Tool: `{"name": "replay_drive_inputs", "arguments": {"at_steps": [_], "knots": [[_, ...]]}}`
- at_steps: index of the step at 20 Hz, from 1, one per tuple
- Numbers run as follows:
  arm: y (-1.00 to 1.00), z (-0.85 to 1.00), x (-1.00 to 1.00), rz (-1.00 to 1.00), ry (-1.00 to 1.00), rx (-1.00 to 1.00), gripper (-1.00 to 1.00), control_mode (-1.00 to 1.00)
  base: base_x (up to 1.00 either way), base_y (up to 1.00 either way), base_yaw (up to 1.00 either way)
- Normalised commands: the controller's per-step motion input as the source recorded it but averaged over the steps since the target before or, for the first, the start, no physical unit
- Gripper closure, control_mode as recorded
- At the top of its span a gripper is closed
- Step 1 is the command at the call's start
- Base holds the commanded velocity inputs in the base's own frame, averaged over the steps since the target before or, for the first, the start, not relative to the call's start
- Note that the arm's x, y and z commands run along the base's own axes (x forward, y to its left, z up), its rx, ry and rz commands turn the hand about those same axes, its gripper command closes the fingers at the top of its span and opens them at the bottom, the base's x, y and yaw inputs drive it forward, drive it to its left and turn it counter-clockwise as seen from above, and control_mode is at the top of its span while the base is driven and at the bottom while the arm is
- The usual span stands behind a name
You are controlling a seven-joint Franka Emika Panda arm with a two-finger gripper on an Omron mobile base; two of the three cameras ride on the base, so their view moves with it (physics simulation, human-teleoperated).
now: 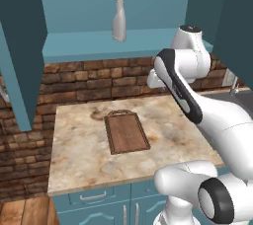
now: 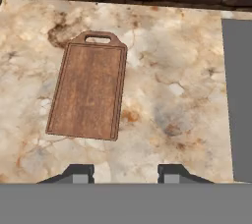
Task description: Grab the spray bottle from the cabinet, then place it next to the cutting board for sanitizing. Then grab the dish brush from the countertop next to the sink and place it next to the cutting board.
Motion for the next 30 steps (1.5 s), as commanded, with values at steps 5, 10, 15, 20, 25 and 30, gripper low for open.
{"name": "replay_drive_inputs", "arguments": {"at_steps": [5,10,15,20,25,30], "knots": [[0.00,0.00,-0.44,0.00,-0.15,0.00,-1.00,-1.00,0.00,0.00,0.00],[0.02,0.16,-0.86,-0.01,-0.37,0.04,-1.00,-1.00,0.00,0.00,0.00],[0.05,0.58,-0.80,0.00,-0.46,0.01,-1.00,-1.00,0.00,0.00,0.00],[0.00,0.84,-0.35,0.00,-0.37,0.01,-1.00,-1.00,0.00,0.00,0.00],[0.00,0.96,-0.19,0.08,-0.41,0.05,-1.00,-1.00,0.00,0.00,0.00],[0.01,0.82,-0.15,0.10,-0.48,0.06,-1.00,-1.00,0.00,0.00,0.00]]}}
